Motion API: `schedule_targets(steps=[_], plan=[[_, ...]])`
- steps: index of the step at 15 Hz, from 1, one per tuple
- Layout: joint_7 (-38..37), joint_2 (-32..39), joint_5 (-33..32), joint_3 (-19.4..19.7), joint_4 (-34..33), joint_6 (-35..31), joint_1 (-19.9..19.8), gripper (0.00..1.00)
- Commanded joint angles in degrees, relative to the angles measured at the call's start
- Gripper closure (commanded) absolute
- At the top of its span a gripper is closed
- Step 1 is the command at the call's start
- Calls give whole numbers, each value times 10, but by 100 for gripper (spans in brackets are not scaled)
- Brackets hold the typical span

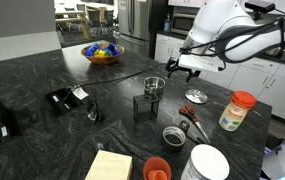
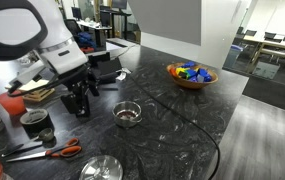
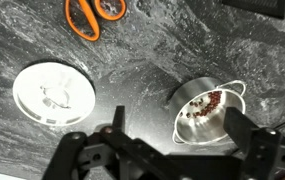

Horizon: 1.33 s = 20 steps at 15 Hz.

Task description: Move the pot closer to the pair of scissors

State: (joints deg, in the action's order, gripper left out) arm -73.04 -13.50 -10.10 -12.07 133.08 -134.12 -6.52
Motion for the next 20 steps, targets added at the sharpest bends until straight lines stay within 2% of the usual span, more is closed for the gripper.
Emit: schedule_targets(steps=[1,5,9,13,18,19,20], plan=[[-146,75,-50,4,-61,17,3,0],[-267,151,-41,41,-124,33,29,0],[-337,208,16,76,-174,44,52,0],[-426,249,30,106,-192,25,73,0],[-490,275,27,130,-200,19,89,0],[-497,277,28,132,-199,18,92,21],[-505,277,29,133,-197,11,94,26]])
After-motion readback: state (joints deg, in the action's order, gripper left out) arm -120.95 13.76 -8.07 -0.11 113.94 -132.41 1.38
